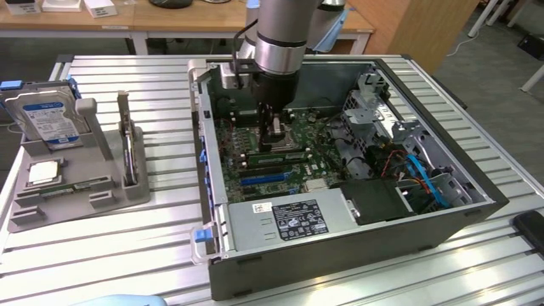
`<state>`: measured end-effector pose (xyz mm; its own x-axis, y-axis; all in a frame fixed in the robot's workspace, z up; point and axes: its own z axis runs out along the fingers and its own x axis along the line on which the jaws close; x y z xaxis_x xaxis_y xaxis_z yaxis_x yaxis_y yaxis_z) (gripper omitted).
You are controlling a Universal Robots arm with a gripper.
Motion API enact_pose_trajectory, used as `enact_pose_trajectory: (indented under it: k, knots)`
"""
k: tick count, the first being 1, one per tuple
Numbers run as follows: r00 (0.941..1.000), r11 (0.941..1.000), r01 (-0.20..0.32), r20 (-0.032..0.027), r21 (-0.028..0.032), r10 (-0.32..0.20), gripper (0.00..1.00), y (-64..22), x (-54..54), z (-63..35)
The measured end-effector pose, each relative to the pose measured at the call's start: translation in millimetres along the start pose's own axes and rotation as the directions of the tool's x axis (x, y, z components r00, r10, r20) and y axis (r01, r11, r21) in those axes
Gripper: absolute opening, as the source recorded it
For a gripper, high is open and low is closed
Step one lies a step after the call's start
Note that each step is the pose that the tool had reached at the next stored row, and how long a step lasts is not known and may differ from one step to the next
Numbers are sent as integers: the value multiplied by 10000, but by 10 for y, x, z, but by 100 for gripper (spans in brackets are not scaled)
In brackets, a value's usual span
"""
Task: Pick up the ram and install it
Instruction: 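Press down the ram until it locks into place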
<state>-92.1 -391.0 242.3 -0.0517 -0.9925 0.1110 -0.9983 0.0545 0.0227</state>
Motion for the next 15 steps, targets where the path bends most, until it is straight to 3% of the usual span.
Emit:
enact_pose_trajectory:
  k: [4,15]
  knots:
    - [10000,10000,-1,-19,15,1,10,48,2,2]
    - [10000,10000,-11,-15,96,11,10,62,-1,45]
